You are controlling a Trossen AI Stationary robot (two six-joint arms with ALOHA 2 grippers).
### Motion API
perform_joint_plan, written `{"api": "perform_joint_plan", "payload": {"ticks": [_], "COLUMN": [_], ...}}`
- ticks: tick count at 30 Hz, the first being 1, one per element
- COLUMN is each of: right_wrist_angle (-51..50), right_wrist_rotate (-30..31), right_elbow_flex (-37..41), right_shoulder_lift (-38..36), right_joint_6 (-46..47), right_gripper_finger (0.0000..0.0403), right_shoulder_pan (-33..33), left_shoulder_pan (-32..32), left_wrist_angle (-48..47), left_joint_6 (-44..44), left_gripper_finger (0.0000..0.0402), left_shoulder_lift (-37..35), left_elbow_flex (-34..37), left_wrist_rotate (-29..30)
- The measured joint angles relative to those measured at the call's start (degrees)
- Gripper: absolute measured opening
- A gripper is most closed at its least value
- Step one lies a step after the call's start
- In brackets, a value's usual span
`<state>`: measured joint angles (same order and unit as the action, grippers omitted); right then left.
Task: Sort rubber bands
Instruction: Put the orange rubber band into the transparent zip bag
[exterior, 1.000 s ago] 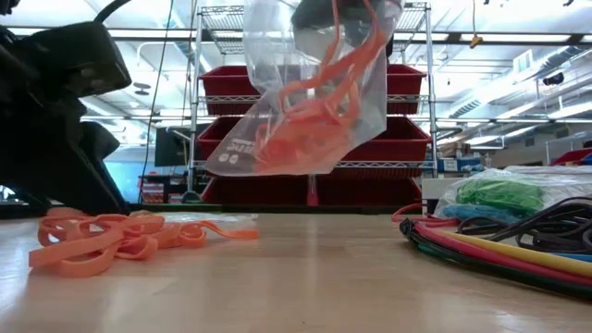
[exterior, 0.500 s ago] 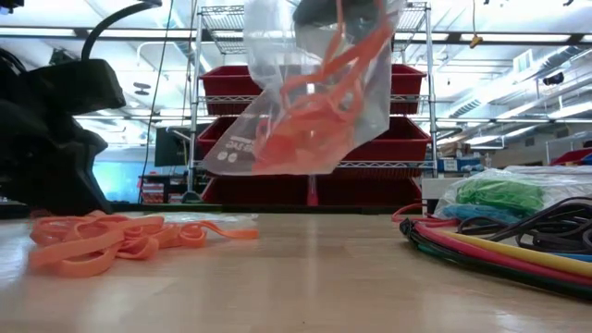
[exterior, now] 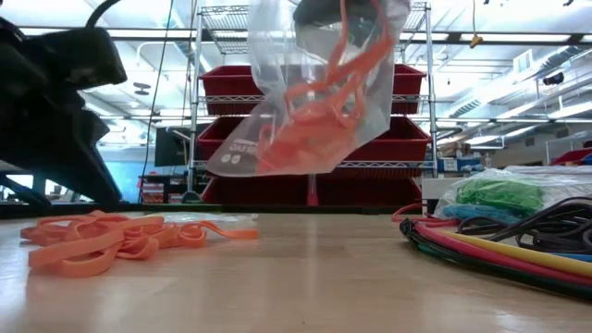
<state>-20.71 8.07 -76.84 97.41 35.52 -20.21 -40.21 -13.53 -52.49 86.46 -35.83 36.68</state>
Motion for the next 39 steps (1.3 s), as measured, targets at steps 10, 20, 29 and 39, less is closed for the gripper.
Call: {"api": "perform_joint_plan", "payload": {"ticks": [10, 20, 29, 39], "right_wrist_angle": [0.0, 0.0, 0.1, 0.1], "right_wrist_rotate": [0.2, 0.3, 0.5, 0.4], "right_elbow_flex": [0.0, 0.0, 0.0, 0.0], "right_shoulder_lift": [0.0, 0.0, 0.0, 0.0], "right_joint_6": [-0.1, -0.7, -0.7, -0.7], "right_gripper_finger": [0.0000, 0.0000, 0.0000, 0.0000], "right_shoulder_pan": [-0.1, -0.4, -0.4, -0.4], "left_shoulder_pan": [0.0, 0.0, 0.0, 0.0], "left_wrist_angle": [-1.3, 0.4, 1.7, -2.3], "left_joint_6": [-3.5, -1.6, 11.3, 28.6], "left_gripper_finger": [0.0121, 0.0011, 0.0002, 0.0001], "left_shoulder_lift": [0.8, 2.1, 2.1, 2.1], "left_elbow_flex": [1.4, 3.2, -4.9, -21.9], "left_wrist_rotate": [-10.1, -8.4, -7.9, -5.8]}}
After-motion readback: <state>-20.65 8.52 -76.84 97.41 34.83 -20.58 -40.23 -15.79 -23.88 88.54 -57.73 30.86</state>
